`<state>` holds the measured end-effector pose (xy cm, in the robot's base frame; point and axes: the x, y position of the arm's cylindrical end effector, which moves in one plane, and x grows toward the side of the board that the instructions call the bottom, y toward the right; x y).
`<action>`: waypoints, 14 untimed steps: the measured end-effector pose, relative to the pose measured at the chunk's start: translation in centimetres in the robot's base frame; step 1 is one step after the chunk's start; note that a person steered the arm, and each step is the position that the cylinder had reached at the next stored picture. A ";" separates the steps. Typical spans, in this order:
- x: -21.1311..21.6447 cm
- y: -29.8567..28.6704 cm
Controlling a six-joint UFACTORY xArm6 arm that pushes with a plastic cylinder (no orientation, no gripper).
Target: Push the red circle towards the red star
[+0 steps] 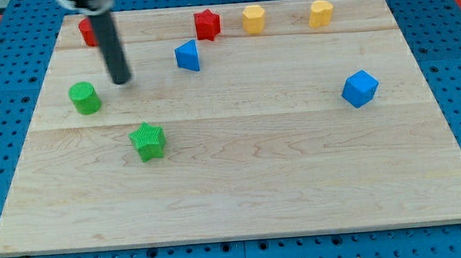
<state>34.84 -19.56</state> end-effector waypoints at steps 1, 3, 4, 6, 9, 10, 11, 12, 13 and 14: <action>-4.0 -9.0; -9.9 -8.9; -10.5 -5.5; -11.1 -2.7; -11.3 4.0; -11.8 3.2; -14.8 1.4; -15.1 3.1; -15.1 4.6; -15.0 4.6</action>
<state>19.83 -14.93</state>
